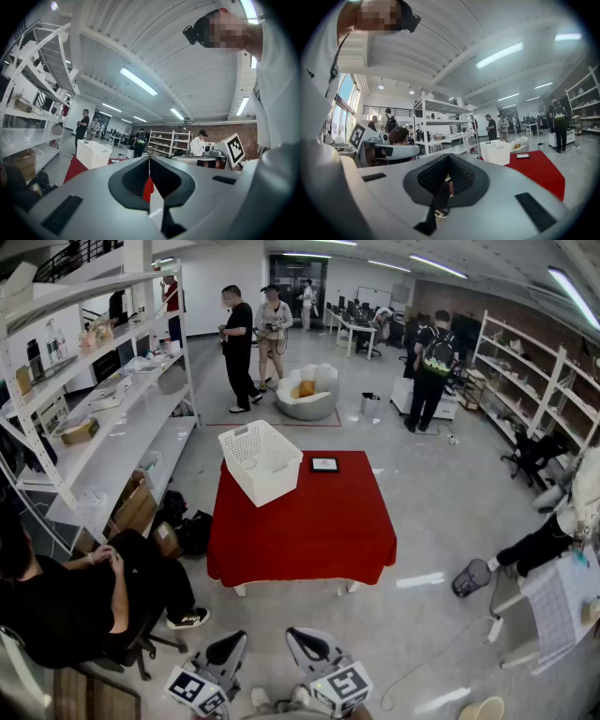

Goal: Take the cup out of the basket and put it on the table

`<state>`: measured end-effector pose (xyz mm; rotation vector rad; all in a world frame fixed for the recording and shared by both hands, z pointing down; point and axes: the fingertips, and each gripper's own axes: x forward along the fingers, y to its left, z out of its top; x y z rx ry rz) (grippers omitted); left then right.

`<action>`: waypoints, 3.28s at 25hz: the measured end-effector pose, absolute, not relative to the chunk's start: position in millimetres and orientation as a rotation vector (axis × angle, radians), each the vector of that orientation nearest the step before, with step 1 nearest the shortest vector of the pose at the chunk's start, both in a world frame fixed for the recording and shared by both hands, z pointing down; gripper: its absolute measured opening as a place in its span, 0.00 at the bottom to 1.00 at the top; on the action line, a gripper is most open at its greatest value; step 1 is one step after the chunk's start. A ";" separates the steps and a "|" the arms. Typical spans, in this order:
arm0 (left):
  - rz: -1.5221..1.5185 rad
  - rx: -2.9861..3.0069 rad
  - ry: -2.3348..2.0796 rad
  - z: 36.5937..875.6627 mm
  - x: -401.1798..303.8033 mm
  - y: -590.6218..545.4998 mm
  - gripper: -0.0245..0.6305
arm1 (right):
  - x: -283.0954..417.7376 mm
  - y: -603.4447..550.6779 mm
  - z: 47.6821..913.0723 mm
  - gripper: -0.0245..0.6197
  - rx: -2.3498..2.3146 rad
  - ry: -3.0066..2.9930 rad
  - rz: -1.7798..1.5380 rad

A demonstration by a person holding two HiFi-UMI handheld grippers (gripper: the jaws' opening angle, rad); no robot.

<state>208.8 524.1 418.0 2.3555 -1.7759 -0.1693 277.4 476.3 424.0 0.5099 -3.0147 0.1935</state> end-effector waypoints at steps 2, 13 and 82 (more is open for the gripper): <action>-0.169 2.353 -1.777 416.9 210.6 520.4 0.06 | 279.2 473.3 424.6 0.05 0.506 -3.023 0.164; -0.164 2.340 -1.813 413.5 230.2 511.5 0.06 | 298.5 463.2 414.7 0.05 0.483 -3.076 0.160; -0.163 2.276 -1.833 437.3 77.6 262.3 0.06 | 146.2 211.0 439.8 0.05 0.418 -3.054 0.177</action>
